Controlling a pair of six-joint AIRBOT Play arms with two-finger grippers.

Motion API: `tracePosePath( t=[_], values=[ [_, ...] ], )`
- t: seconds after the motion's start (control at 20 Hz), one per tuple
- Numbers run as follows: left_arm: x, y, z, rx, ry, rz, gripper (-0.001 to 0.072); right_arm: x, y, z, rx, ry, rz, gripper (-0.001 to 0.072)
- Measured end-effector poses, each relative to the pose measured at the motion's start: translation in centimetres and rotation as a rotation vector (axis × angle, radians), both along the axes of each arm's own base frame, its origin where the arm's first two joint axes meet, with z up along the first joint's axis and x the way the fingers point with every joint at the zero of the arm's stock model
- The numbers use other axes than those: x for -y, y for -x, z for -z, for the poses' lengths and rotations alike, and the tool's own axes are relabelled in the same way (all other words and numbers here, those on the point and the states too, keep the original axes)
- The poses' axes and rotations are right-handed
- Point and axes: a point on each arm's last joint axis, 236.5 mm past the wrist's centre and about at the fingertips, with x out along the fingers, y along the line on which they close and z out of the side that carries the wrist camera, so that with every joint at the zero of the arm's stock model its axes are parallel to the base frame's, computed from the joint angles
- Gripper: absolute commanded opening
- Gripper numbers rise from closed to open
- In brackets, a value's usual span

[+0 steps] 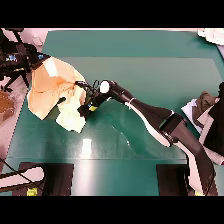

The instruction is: Fold the shirts.

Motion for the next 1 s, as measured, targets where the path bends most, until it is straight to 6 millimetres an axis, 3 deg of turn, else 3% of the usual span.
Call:
tracePosePath(
  t=[0.15, 0.25, 0.45, 0.6, 0.75, 0.85, 1.0],
  values=[
    [0.1, 0.2, 0.0, -0.002, 0.001, 0.009, 0.0019, 0.2, -0.9, -1.0, -0.006, -0.025, 0.025, 0.0022],
    [0.3, 0.3, -0.2, 0.000, 0.010, 0.016, 0.0018, 0.9, -2.0, -2.8, 0.009, -0.048, 0.046, 0.0022],
    [0.9, 0.6, -2.9, 0.051, 0.048, 0.045, 0.0017, 5.1, -7.1, -10.3, 0.105, -0.128, 0.140, 0.0021],
    [1.1, 1.1, -6.8, 0.142, -0.011, 0.070, 0.0017, 11.9, -12.2, -18.3, 0.243, -0.186, 0.275, 0.0021],
    [1.1, 1.5, -12.1, 0.279, -0.101, 0.061, 0.0017, 21.2, -16.0, -26.7, 0.411, -0.218, 0.439, 0.0022],
    [1.0, 1.9, -15.8, 0.381, -0.153, 0.037, 0.0017, 28.0, -17.0, -32.4, 0.526, -0.236, 0.560, 0.0022],
    [1.1, 2.9, -21.3, 0.529, -0.209, -0.005, 0.0017, 36.9, -16.4, -38.9, 0.674, -0.236, 0.721, 0.0023]
  ],
)
